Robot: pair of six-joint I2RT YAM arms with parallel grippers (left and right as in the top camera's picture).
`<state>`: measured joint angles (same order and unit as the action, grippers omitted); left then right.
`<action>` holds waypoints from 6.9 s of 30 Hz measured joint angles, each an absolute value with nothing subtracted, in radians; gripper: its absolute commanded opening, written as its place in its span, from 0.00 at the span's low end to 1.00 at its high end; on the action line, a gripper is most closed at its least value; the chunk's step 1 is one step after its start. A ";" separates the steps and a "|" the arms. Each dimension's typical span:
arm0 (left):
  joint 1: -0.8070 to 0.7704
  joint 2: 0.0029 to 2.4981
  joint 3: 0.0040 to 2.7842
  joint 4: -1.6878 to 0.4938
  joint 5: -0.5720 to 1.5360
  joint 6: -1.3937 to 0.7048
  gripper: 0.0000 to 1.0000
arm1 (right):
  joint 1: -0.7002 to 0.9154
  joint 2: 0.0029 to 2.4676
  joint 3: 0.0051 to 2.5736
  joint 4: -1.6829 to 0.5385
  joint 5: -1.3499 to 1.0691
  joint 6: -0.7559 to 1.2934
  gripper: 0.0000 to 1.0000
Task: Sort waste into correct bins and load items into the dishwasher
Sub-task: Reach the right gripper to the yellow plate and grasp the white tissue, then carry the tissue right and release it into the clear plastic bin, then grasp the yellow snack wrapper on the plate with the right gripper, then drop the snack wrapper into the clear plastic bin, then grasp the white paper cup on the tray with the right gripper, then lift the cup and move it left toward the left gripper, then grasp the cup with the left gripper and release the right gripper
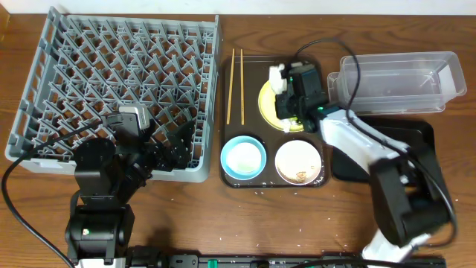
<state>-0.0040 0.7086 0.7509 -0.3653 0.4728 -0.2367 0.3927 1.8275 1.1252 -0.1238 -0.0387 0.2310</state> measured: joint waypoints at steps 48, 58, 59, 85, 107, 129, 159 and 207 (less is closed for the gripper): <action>-0.004 0.709 0.751 -0.366 0.473 -0.237 0.99 | 0.333 1.666 1.138 -0.296 0.016 0.382 0.58; -0.004 0.709 0.751 -0.366 0.473 -0.237 0.99 | 0.352 1.972 1.137 -0.163 0.161 0.345 0.31; -0.004 0.709 0.751 -0.366 0.473 -0.237 0.99 | 0.352 1.982 1.137 -0.159 0.176 0.341 0.20; -0.004 0.709 0.751 -0.367 0.473 -0.237 0.99 | -0.079 1.632 1.145 -0.210 0.125 0.859 0.08; -0.004 0.709 0.751 -0.366 0.473 -0.236 0.99 | 0.042 1.456 1.148 -0.408 -0.554 0.397 0.62; -0.004 0.709 0.751 -0.367 0.473 -0.236 0.99 | 0.642 1.730 1.143 -0.616 -0.187 0.141 0.13; -0.004 0.770 0.753 -0.098 0.650 -0.693 0.98 | 0.231 1.445 1.150 -0.237 -0.901 0.156 0.01; 0.012 1.022 0.758 0.317 1.302 -1.013 0.30 | 0.264 1.453 1.149 -0.057 -1.119 0.361 0.99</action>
